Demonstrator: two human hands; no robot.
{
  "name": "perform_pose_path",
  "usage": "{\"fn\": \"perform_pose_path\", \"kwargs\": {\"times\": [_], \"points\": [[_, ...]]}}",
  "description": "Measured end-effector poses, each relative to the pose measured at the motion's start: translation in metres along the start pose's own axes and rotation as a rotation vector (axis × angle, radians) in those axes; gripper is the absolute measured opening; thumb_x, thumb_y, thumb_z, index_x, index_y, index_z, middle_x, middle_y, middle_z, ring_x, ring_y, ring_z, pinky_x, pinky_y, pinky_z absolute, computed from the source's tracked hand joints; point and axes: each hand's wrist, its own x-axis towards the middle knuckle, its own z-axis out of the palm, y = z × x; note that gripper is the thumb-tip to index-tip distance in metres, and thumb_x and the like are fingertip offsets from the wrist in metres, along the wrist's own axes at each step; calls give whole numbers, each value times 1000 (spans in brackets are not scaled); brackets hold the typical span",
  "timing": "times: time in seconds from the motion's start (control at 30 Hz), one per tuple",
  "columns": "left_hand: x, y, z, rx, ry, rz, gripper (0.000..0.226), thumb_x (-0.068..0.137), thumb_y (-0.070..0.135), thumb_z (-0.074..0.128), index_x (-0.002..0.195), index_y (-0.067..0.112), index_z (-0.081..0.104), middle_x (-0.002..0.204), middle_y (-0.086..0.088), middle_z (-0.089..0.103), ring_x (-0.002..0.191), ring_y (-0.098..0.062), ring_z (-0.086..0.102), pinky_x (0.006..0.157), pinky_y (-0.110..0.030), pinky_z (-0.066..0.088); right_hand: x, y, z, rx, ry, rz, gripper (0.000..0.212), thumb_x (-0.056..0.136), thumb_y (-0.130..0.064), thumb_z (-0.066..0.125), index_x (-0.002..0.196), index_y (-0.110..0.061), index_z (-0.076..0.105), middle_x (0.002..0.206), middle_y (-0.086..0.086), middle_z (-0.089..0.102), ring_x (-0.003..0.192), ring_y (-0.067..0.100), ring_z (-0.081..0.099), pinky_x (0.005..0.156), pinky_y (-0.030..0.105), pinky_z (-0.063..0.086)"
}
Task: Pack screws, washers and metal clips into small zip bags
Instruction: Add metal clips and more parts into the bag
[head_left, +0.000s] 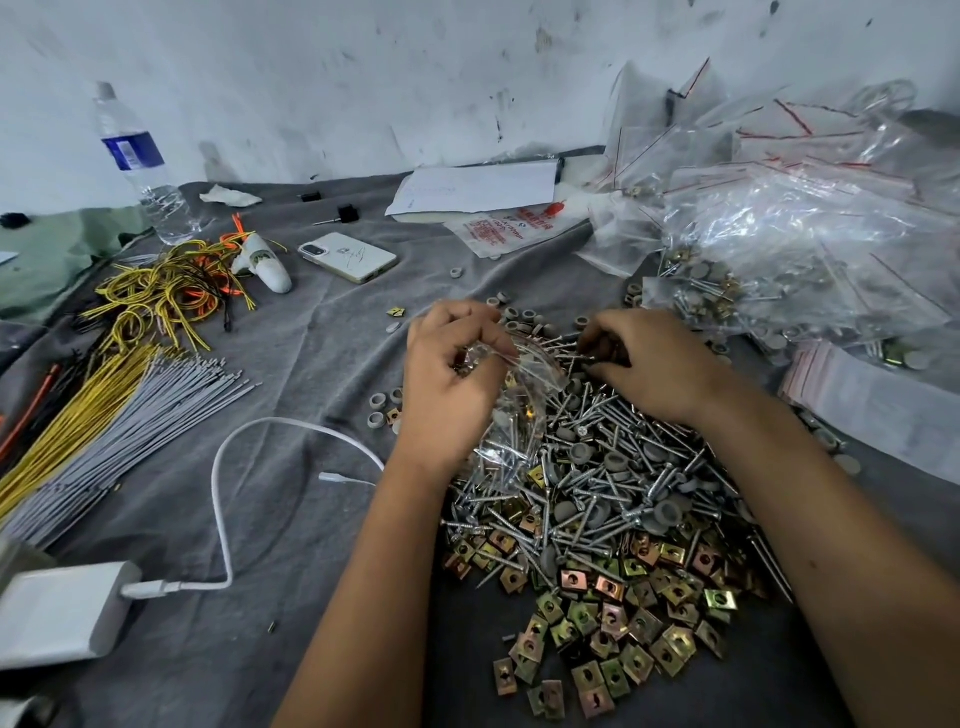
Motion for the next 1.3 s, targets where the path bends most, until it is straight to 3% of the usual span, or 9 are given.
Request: {"fn": "perform_pose_path", "kwargs": {"times": [0.2, 0.3, 0.47, 0.6, 0.7, 0.9, 1.13, 1.23, 1.3], "points": [[-1, 2, 0, 0, 2, 5, 18, 77, 14, 55, 77, 22, 71, 114, 5, 64, 124, -29, 55, 99, -66, 46, -2, -1, -2, -52, 40, 76, 17, 91, -15, 76, 107, -10, 75, 102, 6, 71, 90, 20, 66, 87, 38, 56], [-1, 2, 1, 16, -23, 16, 19, 75, 13, 55, 76, 22, 71, 114, 4, 63, 123, -28, 54, 101, -63, 45, -4, -2, -3, -31, 67, 106, 15, 92, -11, 73, 107, -12, 71, 99, 4, 71, 88, 19, 66, 83, 37, 56], [-2, 3, 1, 119, -76, 33, 18, 73, 16, 57, 75, 29, 70, 114, 11, 62, 122, -19, 47, 104, -36, 33, -9, -2, -5, 49, 178, 65, 24, 90, -7, 75, 112, -15, 69, 91, -5, 68, 79, 7, 63, 71, 24, 50], [-2, 3, 1, 136, -83, 28, 18, 73, 15, 58, 76, 27, 71, 115, 12, 61, 121, -17, 46, 101, -25, 29, -12, -10, -13, 373, 327, -37, 21, 87, -7, 78, 104, -18, 73, 88, -8, 70, 83, 7, 69, 77, 23, 58], [-2, 4, 1, 153, -97, 30, 20, 75, 17, 59, 77, 34, 70, 117, 13, 60, 122, -17, 45, 101, -19, 25, -17, -22, -13, 632, 318, -149, 24, 80, -9, 84, 94, -26, 73, 88, -7, 75, 85, 9, 73, 76, 20, 59], [-1, 7, 0, 108, -129, 15, 19, 78, 22, 64, 79, 39, 72, 123, 7, 60, 128, -15, 44, 113, -43, 27, -16, -34, 3, 533, 273, -265, 25, 78, -6, 86, 96, -20, 76, 87, -9, 76, 81, 7, 74, 76, 23, 60], [1, 6, -2, -12, -76, -22, 18, 77, 21, 63, 80, 36, 73, 125, 2, 62, 131, -22, 51, 114, -60, 34, -13, -23, -3, 581, 334, -194, 16, 84, -9, 82, 95, -18, 77, 87, -9, 76, 83, 4, 73, 77, 17, 58], [1, 6, -3, -98, -20, -54, 28, 73, 18, 62, 73, 43, 74, 124, 3, 64, 131, -26, 51, 113, -59, 36, -12, -12, -7, 337, 267, -150, 14, 86, -15, 80, 96, -24, 77, 81, -21, 68, 78, -11, 65, 68, 2, 47], [1, 5, -3, -153, 23, -65, 32, 72, 15, 61, 71, 44, 75, 121, 2, 65, 128, -22, 54, 112, -62, 38, -11, -8, -7, 111, 141, -127, 14, 86, -22, 81, 99, -24, 78, 83, -24, 61, 80, -11, 63, 68, 3, 42]]}}
